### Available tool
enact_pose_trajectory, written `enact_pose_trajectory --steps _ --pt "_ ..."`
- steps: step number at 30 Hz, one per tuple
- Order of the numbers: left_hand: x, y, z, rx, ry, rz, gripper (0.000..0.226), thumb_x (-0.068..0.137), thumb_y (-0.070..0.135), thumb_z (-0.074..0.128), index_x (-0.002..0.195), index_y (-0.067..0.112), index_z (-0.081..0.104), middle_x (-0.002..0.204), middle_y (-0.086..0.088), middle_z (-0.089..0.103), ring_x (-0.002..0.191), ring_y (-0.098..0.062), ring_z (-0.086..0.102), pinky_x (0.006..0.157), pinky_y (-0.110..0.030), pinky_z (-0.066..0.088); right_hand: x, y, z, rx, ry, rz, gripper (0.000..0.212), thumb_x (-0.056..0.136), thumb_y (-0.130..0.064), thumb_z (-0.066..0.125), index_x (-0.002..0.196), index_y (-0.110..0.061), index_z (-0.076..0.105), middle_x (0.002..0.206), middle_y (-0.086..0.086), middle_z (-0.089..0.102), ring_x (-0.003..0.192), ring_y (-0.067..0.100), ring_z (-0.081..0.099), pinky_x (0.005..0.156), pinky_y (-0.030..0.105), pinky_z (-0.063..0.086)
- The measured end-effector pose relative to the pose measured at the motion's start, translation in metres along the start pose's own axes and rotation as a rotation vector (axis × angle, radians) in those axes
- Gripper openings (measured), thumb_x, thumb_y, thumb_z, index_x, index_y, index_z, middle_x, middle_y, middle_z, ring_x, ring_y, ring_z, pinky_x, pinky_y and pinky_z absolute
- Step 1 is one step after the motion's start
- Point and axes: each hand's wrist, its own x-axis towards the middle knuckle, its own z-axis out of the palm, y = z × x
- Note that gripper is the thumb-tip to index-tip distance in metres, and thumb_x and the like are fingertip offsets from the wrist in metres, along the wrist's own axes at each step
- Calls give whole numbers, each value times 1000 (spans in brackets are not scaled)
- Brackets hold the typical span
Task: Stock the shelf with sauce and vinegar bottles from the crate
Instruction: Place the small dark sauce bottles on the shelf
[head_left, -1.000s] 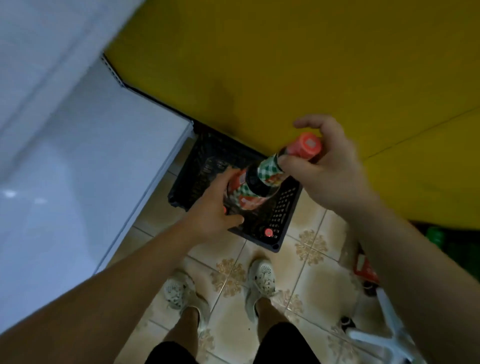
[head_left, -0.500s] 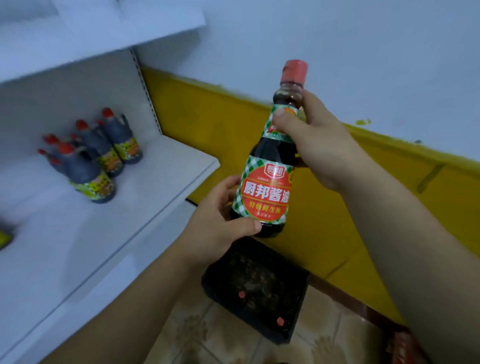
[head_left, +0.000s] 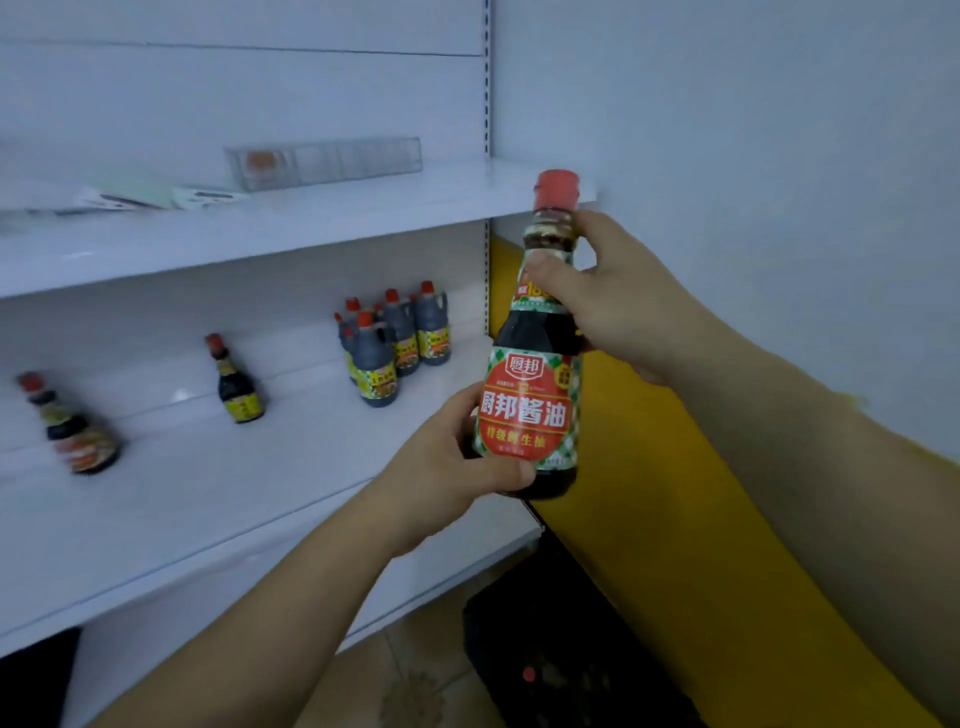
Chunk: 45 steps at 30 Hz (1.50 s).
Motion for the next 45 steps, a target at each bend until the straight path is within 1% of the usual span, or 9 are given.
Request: enact_pose_trajectory --steps 4,9,14,21,26,30,37,42,45 --pt "-33 7 -26 30 126 11 63 60 11 76 115 31 52 100 12 70 94 -8 67 73 -19 52 2 -20 41 25 -62 -44 26 90 -45 60 114 -41 51 109 -11 61 97 18 65 84 45 56" --pt "-84 0 -79 81 316 19 60 66 3 80 109 36 53 97 19 69 89 -1 66 68 -13 51 1 -38 113 72 -290 -46 22 89 -43 62 101 -51 45 95 -14 66 81 5 68 66 28 56" --pt "-144 -20 -144 99 451 -53 63 56 17 79 110 35 54 101 16 68 93 -4 65 71 -18 53 -5 -39 212 94 -449 82 51 88 -37 66 126 -47 33 110 -8 61 94 18 65 69 44 60" --pt "-208 -41 -240 179 511 -151 68 58 19 82 115 40 51 107 11 66 97 -4 64 78 -23 53 -7 -54 338 188 -561 120 57 88 -27 68 123 -53 31 105 -3 66 92 17 67 65 33 56" --pt "-237 -54 -299 206 604 -182 67 59 20 83 112 45 50 108 11 63 98 -8 62 81 -25 52 -3 -65 410 241 -588 161 70 88 -22 68 137 -49 28 110 3 64 97 20 66 74 39 57" --pt "-241 -72 -340 226 632 -213 67 66 15 83 113 48 48 109 12 63 98 -6 61 79 -20 51 11 -59 458 218 -646 140 66 88 -21 68 134 -48 31 110 0 65 100 19 65 85 47 55" --pt "-206 -125 -408 273 709 -311 72 65 18 83 120 43 46 111 14 62 102 -6 59 85 -26 49 59 -14 529 124 -737 117 70 91 -26 63 138 -52 19 106 -11 64 96 9 64 79 31 50" --pt "-165 -176 -454 277 801 -340 75 68 21 82 128 40 42 110 20 60 101 -2 56 78 -14 43 99 30 582 73 -786 82 70 93 -23 60 144 -45 16 99 -22 58 94 2 59 77 26 46" --pt "-148 -206 -482 282 836 -353 76 69 25 82 131 40 40 108 23 57 97 0 55 72 -7 40 115 56 612 55 -798 69 70 94 -22 60 145 -43 17 102 -16 59 97 9 59 79 26 46"
